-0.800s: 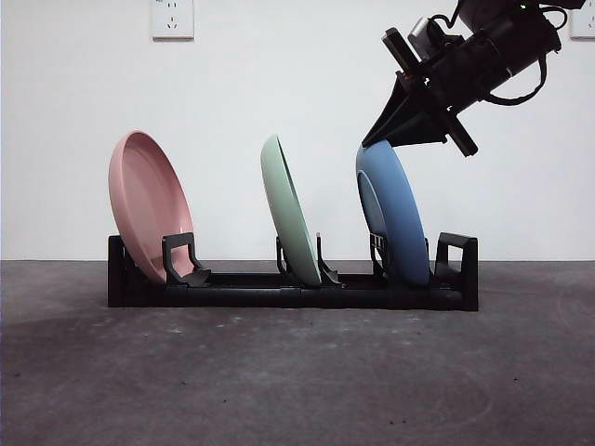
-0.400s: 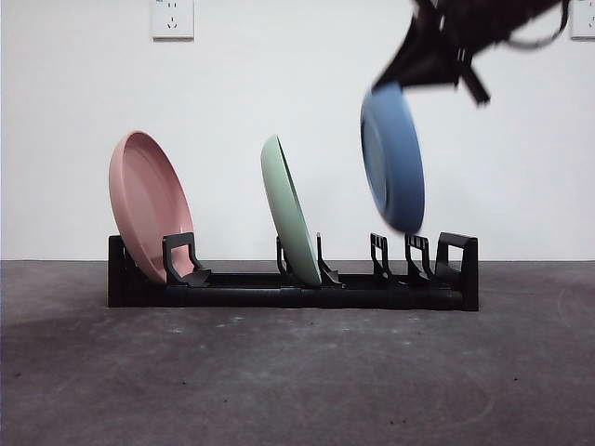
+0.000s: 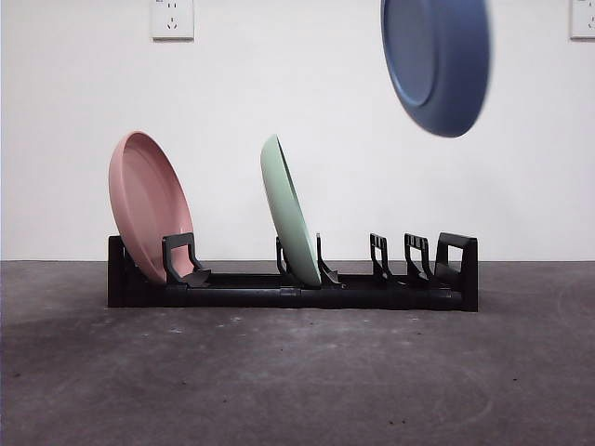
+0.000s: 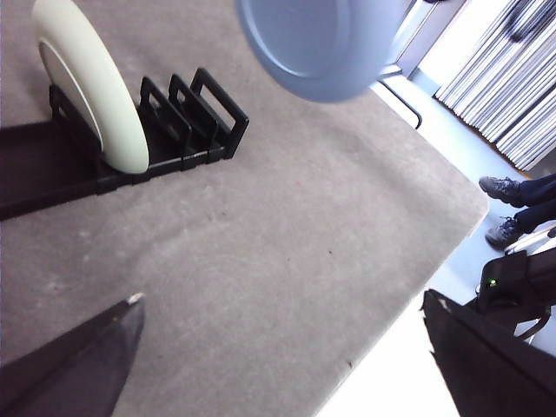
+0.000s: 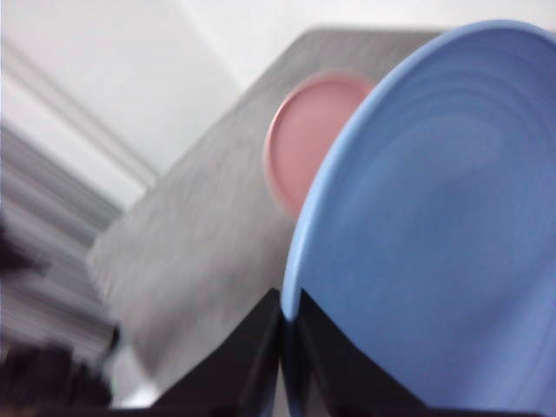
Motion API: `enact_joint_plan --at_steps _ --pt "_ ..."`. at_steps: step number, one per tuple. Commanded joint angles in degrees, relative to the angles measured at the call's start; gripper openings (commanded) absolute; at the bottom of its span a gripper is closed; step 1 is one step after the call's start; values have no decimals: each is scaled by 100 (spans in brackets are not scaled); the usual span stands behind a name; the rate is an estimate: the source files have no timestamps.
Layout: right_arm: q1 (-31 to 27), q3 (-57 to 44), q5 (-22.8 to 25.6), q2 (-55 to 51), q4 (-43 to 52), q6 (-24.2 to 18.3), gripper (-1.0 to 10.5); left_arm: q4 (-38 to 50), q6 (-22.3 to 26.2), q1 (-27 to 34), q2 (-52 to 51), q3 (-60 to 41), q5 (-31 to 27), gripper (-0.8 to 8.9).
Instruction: Place the plate
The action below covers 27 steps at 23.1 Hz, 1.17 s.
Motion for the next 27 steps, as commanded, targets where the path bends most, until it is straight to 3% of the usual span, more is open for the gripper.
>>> enact_joint_plan --at_steps 1,7,12,17,20,27 --pt "153 -31 68 -361 -612 -802 9 -4 131 -24 11 127 -15 491" --pt "610 -697 634 -1403 -992 -931 9 -7 264 -24 11 127 -28 491" --pt "1069 -1521 1108 -2146 -1003 -592 9 -7 295 -24 11 127 -31 491" --pt "2249 -2321 2750 -2391 -734 278 9 -42 258 -111 9 127 -31 491" --pt "3108 -2415 3611 -2055 -483 538 9 -68 304 -284 11 127 -50 491" --pt "4717 -2415 5134 -383 -103 428 9 -74 306 -280 15 127 -52 491"
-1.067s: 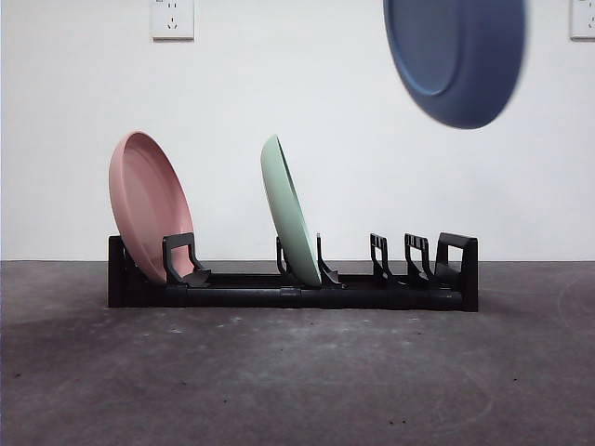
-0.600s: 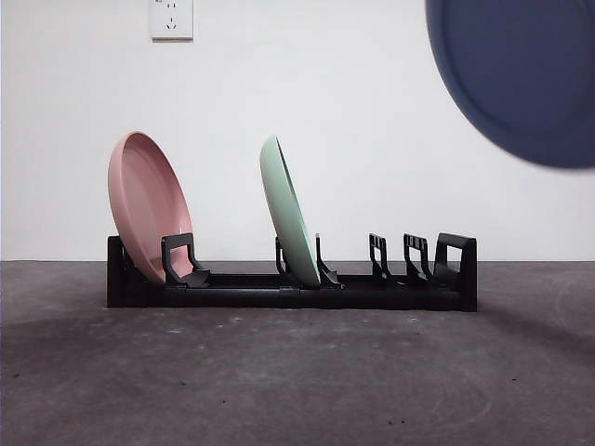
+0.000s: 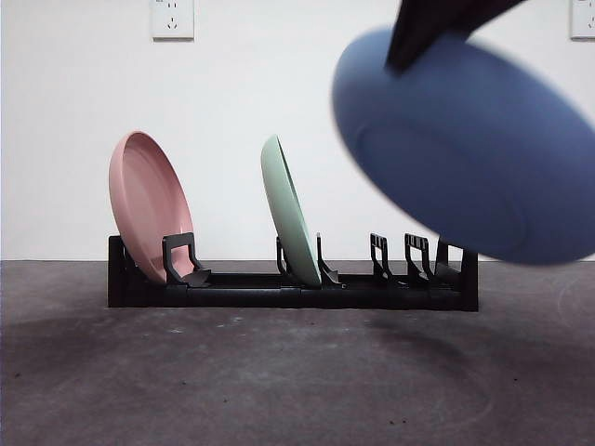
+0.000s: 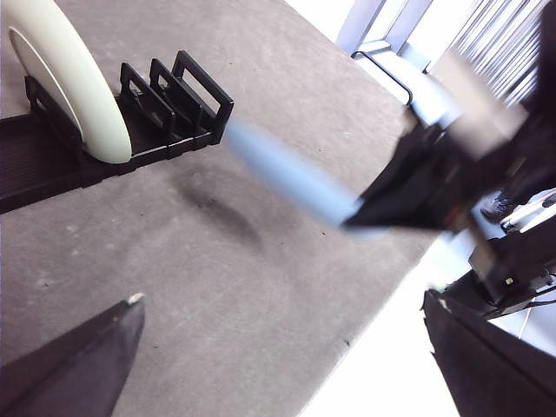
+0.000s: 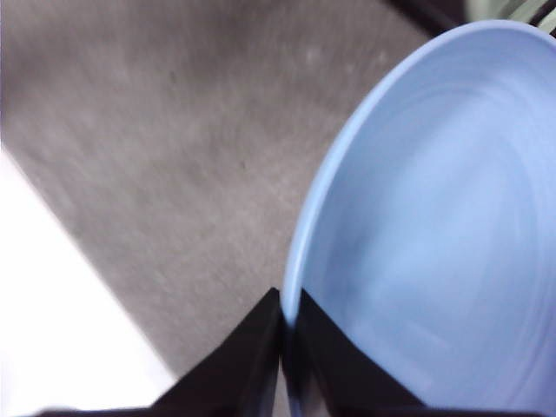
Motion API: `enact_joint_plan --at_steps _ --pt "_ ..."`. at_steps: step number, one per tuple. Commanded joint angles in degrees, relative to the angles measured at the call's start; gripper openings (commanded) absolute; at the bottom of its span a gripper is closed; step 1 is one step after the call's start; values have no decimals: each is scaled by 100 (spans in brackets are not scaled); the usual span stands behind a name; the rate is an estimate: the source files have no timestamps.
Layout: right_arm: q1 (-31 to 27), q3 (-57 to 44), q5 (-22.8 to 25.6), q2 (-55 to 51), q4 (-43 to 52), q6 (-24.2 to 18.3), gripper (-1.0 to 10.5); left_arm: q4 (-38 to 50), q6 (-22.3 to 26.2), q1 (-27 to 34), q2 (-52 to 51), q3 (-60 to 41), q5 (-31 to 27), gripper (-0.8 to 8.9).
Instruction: Place the plate
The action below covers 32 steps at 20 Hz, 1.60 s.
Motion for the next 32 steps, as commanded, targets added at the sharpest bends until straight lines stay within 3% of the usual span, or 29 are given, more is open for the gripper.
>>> enact_joint_plan --at_steps 1,3,6,18,26,32 --pt "358 39 476 535 61 24 9 42 59 -17 15 127 -22 491" --pt "564 39 850 973 107 125 8 42 55 -17 15 127 -111 491" --pt "732 39 1003 1515 400 240 9 37 31 -17 15 127 -162 491" --pt "1220 39 1108 2828 920 63 12 39 -11 -17 15 127 -212 491" --pt "1222 55 1102 2817 1095 225 368 -28 -7 -17 15 127 -254 491" --pt "1071 227 439 1943 918 511 462 -22 -4 -17 17 127 -457 491"
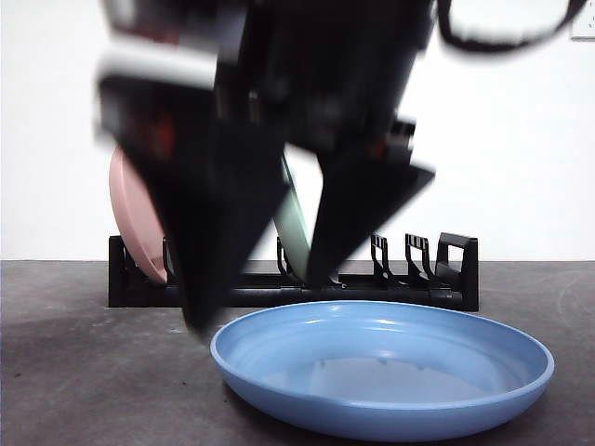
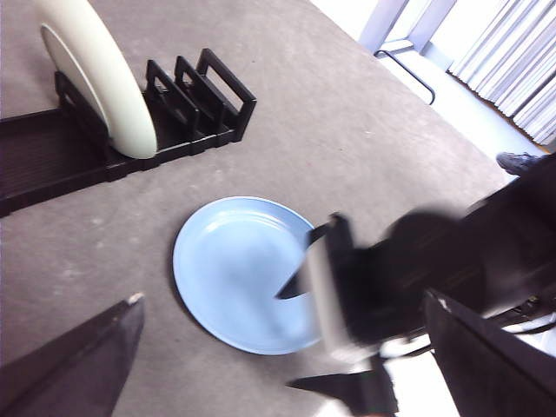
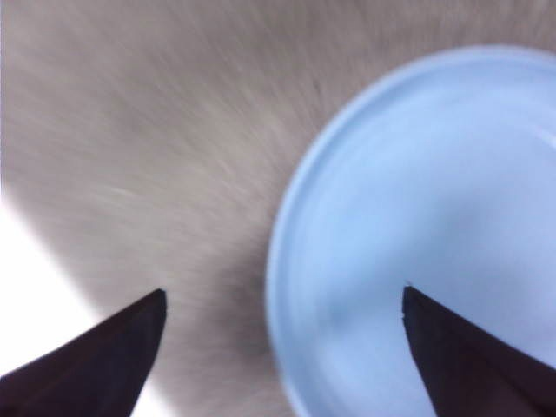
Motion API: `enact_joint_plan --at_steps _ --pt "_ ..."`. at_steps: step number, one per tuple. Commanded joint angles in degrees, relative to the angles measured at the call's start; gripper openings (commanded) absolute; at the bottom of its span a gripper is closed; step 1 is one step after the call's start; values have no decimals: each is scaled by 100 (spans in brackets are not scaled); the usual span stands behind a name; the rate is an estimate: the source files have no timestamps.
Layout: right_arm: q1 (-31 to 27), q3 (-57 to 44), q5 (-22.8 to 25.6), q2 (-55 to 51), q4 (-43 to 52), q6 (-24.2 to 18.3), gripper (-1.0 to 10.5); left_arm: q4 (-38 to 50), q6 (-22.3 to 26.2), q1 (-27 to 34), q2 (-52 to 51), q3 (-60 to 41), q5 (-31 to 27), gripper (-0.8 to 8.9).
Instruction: Place the plate
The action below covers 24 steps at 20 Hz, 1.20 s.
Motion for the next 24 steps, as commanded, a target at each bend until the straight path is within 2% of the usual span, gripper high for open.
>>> enact_joint_plan --at_steps 1,5,10,15,17,19,22,24 --pt "-37 170 -168 -514 7 166 466 48 -4 -20 17 127 -245 491" --pt "-474 170 -610 -1779 -199 179 466 61 -133 -20 149 127 -726 492" --pt "-1423 170 -1202 -3447 -487 72 466 13 -203 -20 826 282 -1128 500" --pt "-2304 168 -1272 -4666 -1290 46 466 -116 -199 -22 1921 1019 -1652 500" --pt "-2500 168 -1268 -5058 -1493 173 466 -337 -151 -28 2527 1532 -2096 500" --pt "-2544 168 -1261 -5353 -1576 337 466 -634 -133 -98 3204 2094 -2828 500" --pt "-2544 168 -1257 -5593 -1582 380 466 -1032 -61 -247 4277 2907 -3921 500" --pt "-2542 168 -1259 -5595 -1587 372 466 -1047 72 -358 4913 3320 -4430 500"
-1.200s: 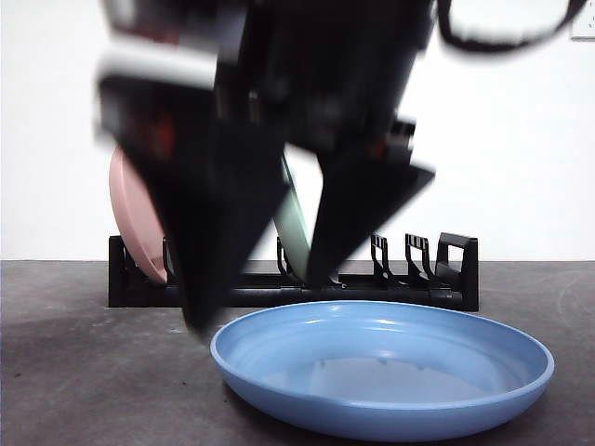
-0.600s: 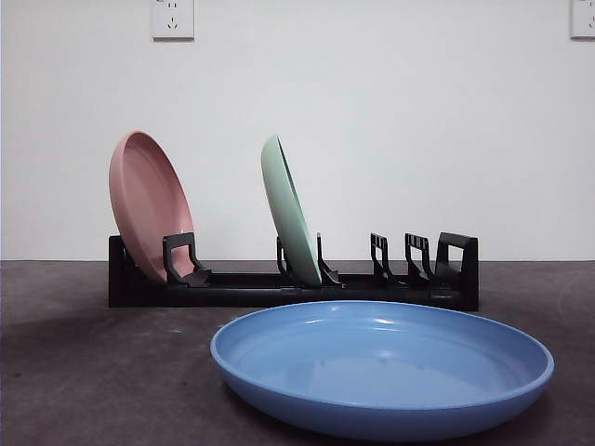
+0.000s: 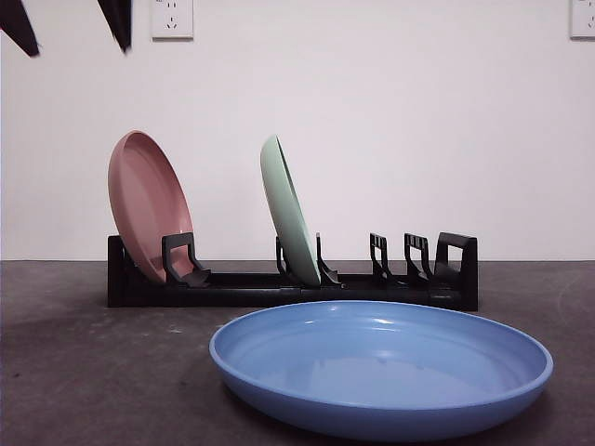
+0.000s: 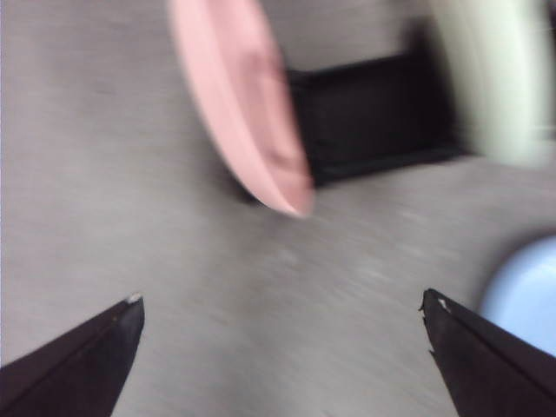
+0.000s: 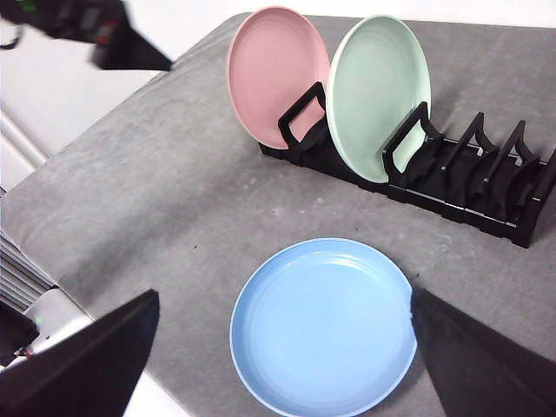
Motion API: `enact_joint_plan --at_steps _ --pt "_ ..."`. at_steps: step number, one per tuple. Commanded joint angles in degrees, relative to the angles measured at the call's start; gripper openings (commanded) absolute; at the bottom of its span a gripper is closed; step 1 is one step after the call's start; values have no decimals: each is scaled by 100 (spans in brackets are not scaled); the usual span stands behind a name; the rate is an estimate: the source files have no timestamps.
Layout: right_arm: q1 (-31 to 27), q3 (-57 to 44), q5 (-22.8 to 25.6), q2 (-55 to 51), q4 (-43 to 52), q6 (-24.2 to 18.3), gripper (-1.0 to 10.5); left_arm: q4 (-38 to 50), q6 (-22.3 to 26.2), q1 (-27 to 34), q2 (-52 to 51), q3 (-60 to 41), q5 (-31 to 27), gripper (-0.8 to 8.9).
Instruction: Place the plate
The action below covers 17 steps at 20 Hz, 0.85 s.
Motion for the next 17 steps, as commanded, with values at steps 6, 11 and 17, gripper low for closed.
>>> enact_joint_plan --at_steps 6,11,17 --pt "35 96 -11 33 13 17 466 76 581 -267 2057 1451 -1961 500" --pt "35 96 -11 33 -4 -103 466 564 929 -269 2765 1952 -2675 495" --pt "35 96 -9 33 -164 -103 466 1040 1187 -262 2966 1971 -2933 424"
